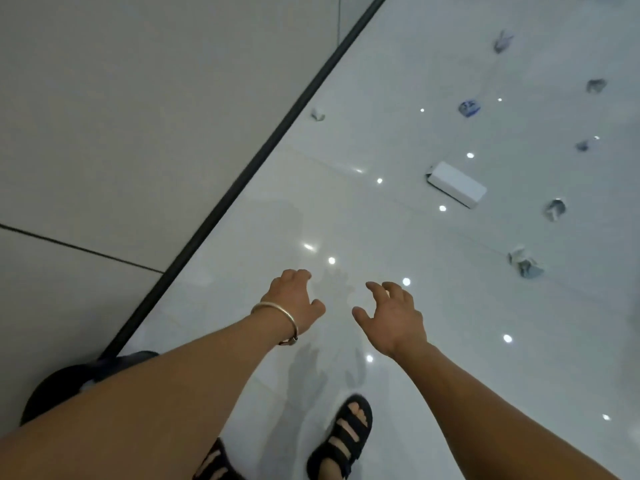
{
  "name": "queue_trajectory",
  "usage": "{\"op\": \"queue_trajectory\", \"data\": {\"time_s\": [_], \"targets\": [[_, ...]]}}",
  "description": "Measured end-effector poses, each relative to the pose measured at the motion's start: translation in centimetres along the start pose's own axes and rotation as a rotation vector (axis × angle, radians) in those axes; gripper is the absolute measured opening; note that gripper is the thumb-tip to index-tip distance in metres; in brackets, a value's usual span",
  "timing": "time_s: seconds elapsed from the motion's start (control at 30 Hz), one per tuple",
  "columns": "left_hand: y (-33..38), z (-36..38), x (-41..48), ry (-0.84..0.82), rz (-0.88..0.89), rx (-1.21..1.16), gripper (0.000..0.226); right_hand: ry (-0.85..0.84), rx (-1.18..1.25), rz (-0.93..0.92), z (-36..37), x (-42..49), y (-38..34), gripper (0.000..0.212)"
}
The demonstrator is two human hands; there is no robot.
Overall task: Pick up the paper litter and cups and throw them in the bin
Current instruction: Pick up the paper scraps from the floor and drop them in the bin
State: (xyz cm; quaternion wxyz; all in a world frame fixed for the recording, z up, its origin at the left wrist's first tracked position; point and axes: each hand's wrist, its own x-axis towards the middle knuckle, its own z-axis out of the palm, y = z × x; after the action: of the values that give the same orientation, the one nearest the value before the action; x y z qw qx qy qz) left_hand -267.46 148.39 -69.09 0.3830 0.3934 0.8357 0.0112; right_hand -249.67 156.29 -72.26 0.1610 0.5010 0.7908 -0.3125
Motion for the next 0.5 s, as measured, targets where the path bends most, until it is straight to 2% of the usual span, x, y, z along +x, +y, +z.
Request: {"op": "queue_trajectory", "data": {"time_s": [0.3,0.5], "targets": [[16.4,2.0,3.9,-0.054,0.254,0.146,0.063,0.12,0.144,0.253,-8.0,-0.4,13.2,0.064],[24.0,2.6,8.0,-0.138,0.316,0.149,0.062,0.149,0.254,0.382,-11.9,0.9,18.3,0.063]]}}
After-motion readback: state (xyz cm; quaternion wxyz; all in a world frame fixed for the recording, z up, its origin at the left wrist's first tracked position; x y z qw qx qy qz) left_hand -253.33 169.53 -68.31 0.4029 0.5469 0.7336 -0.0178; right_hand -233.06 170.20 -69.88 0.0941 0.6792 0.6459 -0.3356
